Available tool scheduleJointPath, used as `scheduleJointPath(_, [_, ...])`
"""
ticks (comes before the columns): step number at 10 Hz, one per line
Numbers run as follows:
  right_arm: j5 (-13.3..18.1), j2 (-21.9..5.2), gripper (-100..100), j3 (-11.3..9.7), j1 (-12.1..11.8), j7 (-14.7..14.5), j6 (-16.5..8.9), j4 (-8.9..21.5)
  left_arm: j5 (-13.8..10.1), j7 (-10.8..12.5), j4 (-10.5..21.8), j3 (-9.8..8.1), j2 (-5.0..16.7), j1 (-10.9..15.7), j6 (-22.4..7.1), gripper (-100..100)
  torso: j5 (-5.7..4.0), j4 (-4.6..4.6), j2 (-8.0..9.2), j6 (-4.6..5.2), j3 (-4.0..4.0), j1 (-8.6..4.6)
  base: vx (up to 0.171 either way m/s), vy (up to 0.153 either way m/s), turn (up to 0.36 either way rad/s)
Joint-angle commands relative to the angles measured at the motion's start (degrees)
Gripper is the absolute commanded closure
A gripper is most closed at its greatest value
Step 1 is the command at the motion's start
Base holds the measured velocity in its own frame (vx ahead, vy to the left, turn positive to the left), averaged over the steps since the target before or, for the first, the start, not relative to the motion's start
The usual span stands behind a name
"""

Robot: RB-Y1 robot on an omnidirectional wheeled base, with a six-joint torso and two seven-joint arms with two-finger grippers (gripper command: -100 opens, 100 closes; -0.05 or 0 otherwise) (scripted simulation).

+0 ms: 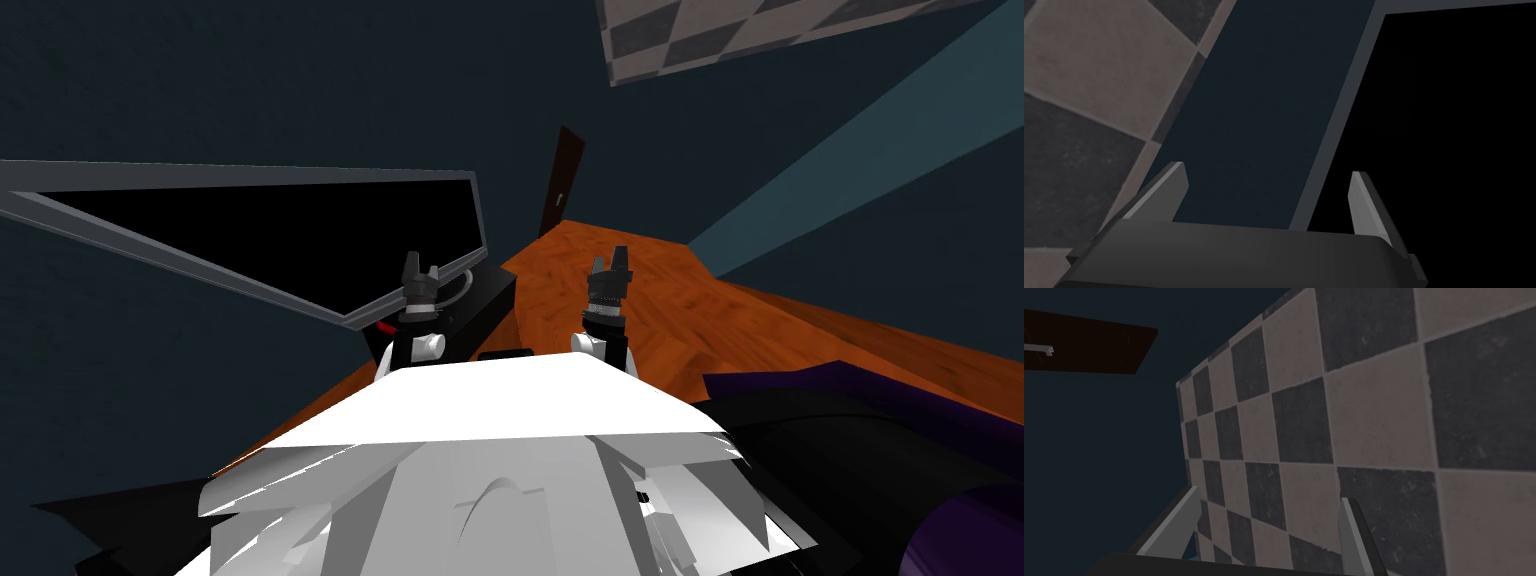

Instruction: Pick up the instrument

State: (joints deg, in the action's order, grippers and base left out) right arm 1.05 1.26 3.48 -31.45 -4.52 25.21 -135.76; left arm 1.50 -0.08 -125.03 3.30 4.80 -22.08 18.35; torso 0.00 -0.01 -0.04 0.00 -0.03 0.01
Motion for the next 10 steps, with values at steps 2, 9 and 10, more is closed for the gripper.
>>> scheduleJointPath(2, [0.0,0.0,0,0.0,0.0,0.0,0.0,0.0,-1.31,1.4,4.02,-0.22,0.84,1.42,-0.99,-100,0.0,0.0,0.01,-0.01,0.0,0.0,0.002,0.0,-0.006])
scheduleJointPath(9, [0.0,0.0,0,0.0,0.0,0.0,0.0,0.0,-4.58,4.51,13.64,-0.91,2.11,5.88,-5.38,-100,0.0,0.0,0.02,-0.01,0.01,-0.01,0.002,0.0,-0.009])
scheduleJointPath(10, [0.0,0.0,0,0.0,0.0,0.0,0.0,0.0,-4.58,4.51,14.2,-0.91,2.11,5.88,-5.38,-100,0.0,0.0,0.01,0.0,0.01,0.0,0.0,0.0,0.0])
